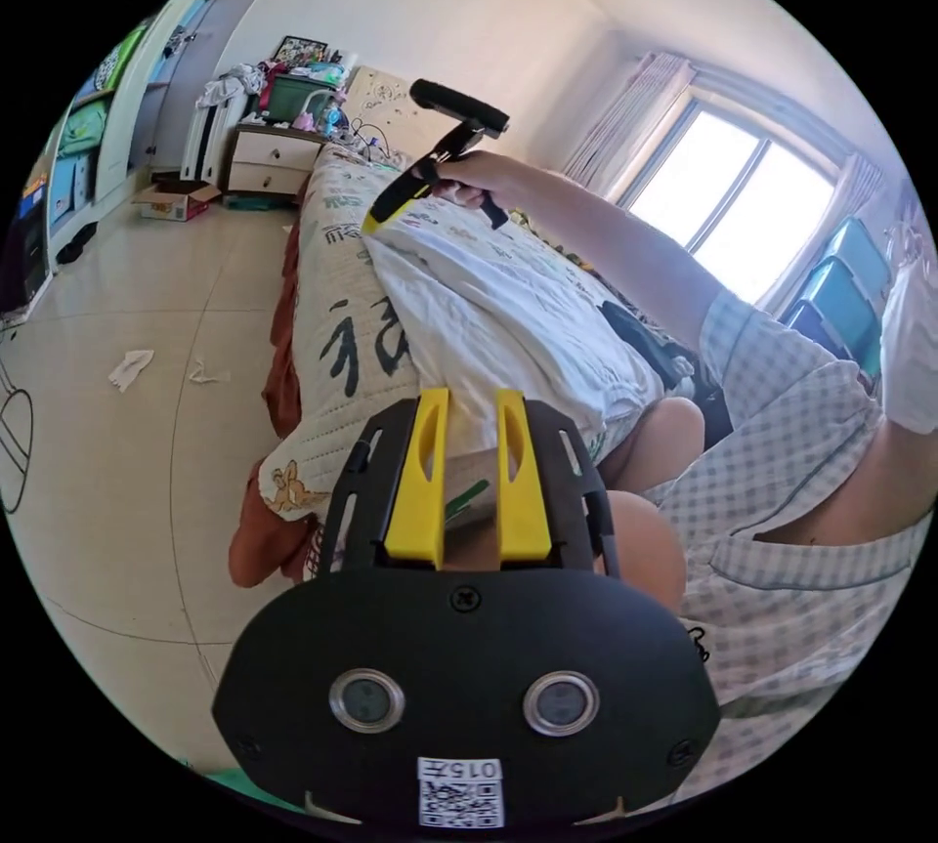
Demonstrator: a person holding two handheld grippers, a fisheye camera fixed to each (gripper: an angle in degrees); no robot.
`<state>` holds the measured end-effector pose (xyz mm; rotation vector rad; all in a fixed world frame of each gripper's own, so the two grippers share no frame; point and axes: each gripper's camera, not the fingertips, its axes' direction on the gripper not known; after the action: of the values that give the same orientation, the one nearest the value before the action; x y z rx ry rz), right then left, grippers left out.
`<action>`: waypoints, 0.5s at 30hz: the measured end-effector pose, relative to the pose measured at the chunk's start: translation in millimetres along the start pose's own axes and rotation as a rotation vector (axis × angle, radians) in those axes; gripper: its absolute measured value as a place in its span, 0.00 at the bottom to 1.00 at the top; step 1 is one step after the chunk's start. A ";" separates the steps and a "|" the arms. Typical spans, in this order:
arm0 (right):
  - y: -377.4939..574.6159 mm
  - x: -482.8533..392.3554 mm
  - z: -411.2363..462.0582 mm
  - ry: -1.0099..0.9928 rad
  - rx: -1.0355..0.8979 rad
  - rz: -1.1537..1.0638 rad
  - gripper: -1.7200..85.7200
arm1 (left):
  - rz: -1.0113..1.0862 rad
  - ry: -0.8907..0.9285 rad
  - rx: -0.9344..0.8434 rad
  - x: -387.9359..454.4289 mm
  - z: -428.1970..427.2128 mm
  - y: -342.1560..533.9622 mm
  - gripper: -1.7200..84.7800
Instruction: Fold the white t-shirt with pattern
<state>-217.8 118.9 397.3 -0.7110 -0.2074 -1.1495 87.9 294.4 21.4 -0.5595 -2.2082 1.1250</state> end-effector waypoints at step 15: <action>-0.3 -63.7 -95.3 0.009 0.344 -0.103 0.01 | -0.029 0.015 0.426 -26.1 -117.5 49.1 0.01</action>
<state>-263.7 109.0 292.8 -0.3941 -0.4269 -1.1774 190.6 373.8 27.5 -0.3484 -1.8756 1.5134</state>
